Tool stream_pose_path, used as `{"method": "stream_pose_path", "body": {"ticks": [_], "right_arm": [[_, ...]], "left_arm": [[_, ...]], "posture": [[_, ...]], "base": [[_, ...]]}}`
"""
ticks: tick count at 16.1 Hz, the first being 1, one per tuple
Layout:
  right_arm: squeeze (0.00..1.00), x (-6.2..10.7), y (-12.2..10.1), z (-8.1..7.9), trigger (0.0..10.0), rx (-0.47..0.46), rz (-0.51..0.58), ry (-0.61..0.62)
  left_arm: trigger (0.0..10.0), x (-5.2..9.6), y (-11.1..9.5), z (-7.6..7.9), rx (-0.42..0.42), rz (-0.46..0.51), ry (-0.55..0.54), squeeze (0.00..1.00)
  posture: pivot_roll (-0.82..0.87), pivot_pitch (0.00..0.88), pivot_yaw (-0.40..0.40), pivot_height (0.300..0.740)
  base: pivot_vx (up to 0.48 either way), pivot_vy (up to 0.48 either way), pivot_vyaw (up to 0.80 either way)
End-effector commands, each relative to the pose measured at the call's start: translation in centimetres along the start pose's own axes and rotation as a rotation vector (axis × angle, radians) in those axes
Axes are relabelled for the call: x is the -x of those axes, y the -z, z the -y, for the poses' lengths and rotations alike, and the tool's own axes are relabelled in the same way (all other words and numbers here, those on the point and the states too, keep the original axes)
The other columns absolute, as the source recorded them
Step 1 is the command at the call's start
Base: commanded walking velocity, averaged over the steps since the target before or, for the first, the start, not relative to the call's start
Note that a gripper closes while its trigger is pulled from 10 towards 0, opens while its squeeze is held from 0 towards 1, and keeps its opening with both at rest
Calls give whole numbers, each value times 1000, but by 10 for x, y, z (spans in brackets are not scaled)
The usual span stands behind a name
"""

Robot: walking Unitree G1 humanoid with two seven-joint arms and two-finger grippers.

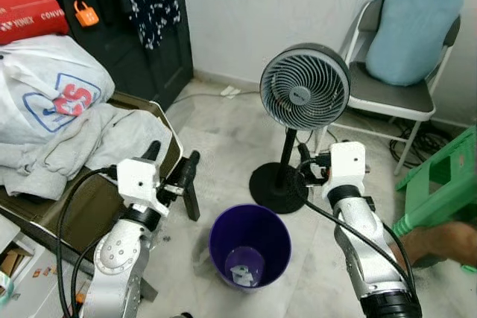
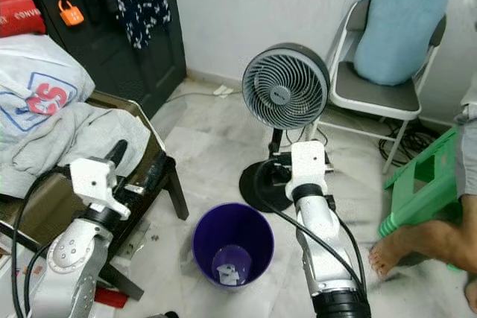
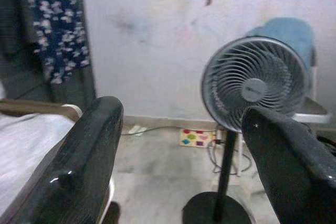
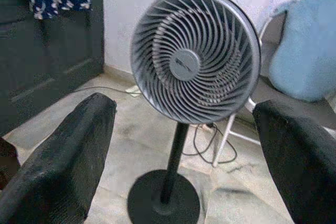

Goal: Clean up the room

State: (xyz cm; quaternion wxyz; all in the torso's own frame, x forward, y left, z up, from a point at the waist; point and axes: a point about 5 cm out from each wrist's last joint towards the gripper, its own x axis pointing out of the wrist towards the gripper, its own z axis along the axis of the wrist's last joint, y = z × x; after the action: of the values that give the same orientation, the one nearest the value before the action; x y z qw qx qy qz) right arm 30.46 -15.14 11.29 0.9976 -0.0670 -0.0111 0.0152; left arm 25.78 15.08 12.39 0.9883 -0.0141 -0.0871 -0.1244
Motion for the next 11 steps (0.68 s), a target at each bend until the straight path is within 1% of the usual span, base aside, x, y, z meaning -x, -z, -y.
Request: {"method": "stream_pose_path", "body": {"ticks": [1,2,3,4,5,7,8,9,11], "right_arm": [[1000,-1,-6,-1,10000,1,10,-5],[918,-2,-9,0,10000,18,18,0],[173,-2,-10,2,10000,44,20,5],[0,-1,-9,3,10000,33,18,9],[0,-1,-10,5,10000,41,15,17],[0,-2,-13,4,10000,53,26,7],[0,-1,-14,3,10000,56,31,-3],[0,0,-14,2,10000,78,35,-15],[0,1,-15,2,10000,75,34,-14]], "left_arm": [[10000,2,-2,-4,-11,-10,-28,0],[10000,3,-1,-6,-20,-21,-51,0],[10000,4,1,-7,-23,-34,-65,0],[10000,5,2,-8,-21,-44,-75,0],[10000,4,1,-8,-16,-56,-81,0],[10000,3,2,-7,-8,-67,-82,0],[10000,2,2,-6,-5,-70,-79,0],[10000,1,2,-5,-3,-72,-78,0],[10000,1,3,-5,-1,-79,-78,0]], "posture": [[-118,0,-1,740],[-118,0,1,740],[-118,0,1,740],[-118,0,1,740],[-119,0,4,740],[-129,0,5,740],[-131,0,5,740],[-134,0,3,740],[-138,0,1,740]], "base": [[0,0,0],[0,0,0],[0,0,0],[0,0,0],[0,0,0],[0,0,0],[0,0,463],[0,0,800],[0,0,800]]}}
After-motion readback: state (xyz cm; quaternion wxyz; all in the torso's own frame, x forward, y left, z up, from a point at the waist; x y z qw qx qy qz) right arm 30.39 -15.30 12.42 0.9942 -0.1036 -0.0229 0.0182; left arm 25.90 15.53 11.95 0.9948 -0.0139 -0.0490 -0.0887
